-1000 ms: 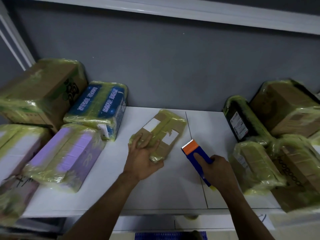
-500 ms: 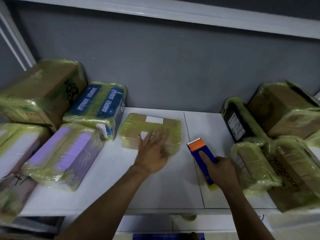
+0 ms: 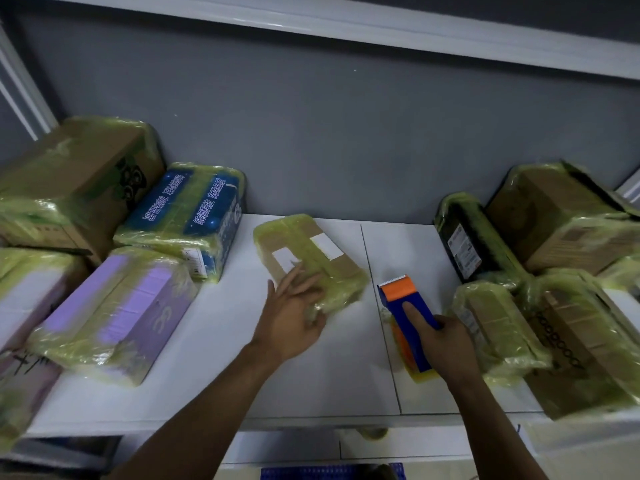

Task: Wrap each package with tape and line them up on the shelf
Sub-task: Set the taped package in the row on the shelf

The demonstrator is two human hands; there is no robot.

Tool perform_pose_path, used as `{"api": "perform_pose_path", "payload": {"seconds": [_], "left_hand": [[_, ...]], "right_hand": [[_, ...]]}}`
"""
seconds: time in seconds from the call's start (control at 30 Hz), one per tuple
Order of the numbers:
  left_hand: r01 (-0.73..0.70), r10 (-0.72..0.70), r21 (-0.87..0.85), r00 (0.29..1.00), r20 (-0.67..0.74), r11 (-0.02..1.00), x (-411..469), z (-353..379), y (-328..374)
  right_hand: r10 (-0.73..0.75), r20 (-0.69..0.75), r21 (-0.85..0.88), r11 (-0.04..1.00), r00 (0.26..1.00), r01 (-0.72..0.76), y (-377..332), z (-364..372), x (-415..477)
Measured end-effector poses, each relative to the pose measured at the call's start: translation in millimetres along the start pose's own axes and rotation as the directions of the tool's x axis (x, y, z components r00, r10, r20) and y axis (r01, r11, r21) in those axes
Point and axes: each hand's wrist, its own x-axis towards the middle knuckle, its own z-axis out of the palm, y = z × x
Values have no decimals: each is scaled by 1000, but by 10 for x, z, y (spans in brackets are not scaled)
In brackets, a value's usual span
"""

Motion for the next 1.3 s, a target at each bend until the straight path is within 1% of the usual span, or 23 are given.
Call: {"api": "perform_pose_path", "payload": {"seconds": [0.1,0.17,0.23,0.33,0.4,0.47,0.5,0.53,0.57,0.6,0.63,0.67,0.7,0.73,0.77,0.83,0.93,1.03,1.07,1.17,1.3], "left_hand": [[56,-53,-82,998,46,995,-106,-136,-122],[136,-124,-115,987,107,984,-144,-226,-128],[217,-197,-132,969,152,967,-169,-301,-118],[278,-247,-176,952,180,944,-207,-381,-124],[267,-242,-224,962,129,937,-232,-431,-82],[227,-243,-275,970,-24,934,-270,-472,22],[251,-293,-340,953,-80,906,-298,-500,88],[314,-374,-434,926,-56,844,-317,-545,159],[395,-440,-533,897,46,748,-323,-591,224],[478,-466,-613,863,194,629,-323,-628,279],[547,-457,-661,827,329,514,-320,-661,332],[599,-435,-684,792,429,417,-324,-686,370],[628,-416,-696,769,486,347,-326,-709,396],[637,-408,-707,760,506,308,-324,-728,413],[635,-405,-716,760,509,291,-330,-733,422],[627,-417,-721,763,493,294,-349,-718,422],[616,-449,-716,769,455,329,-378,-696,395],[595,-476,-678,788,389,431,-386,-679,381],[591,-483,-670,792,374,450,-381,-674,376],[598,-477,-681,786,394,423,-331,-707,309],[568,-431,-702,812,394,430,-287,-792,140]], "right_hand": [[-40,11,-42,998,999,41,-10,9,-27],[-81,-8,-91,993,997,80,-35,38,-32],[-151,-22,-96,984,988,148,-79,45,-34],[-241,59,-47,969,969,244,-203,2,-39],[-283,145,-24,957,948,290,-284,-46,-67],[-307,241,-31,946,921,324,-363,-75,-118],[-306,298,-35,943,904,331,-401,-86,-146],[-299,361,-33,943,883,332,-436,-91,-166],[-288,425,-26,944,858,329,-466,-90,-183],[-278,478,-21,945,833,327,-491,-86,-196],[-272,513,-23,944,814,330,-513,-77,-206],[-269,534,-29,942,802,335,-533,-68,-215],[-269,546,-36,939,794,343,-555,-53,-225],[-271,553,-39,936,788,350,-572,-40,-235],[-272,557,-39,935,785,352,-580,-27,-246],[-275,558,-23,938,783,346,-586,-20,-264],[-291,558,-8,934,777,356,-595,-32,-275],[-302,555,1,932,775,363,-604,-22,-295],[-306,554,0,930,774,367,-613,-7,-310],[-307,560,1,929,770,370,-674,79,-391],[-295,560,5,936,775,352,-738,177,-457]]}}
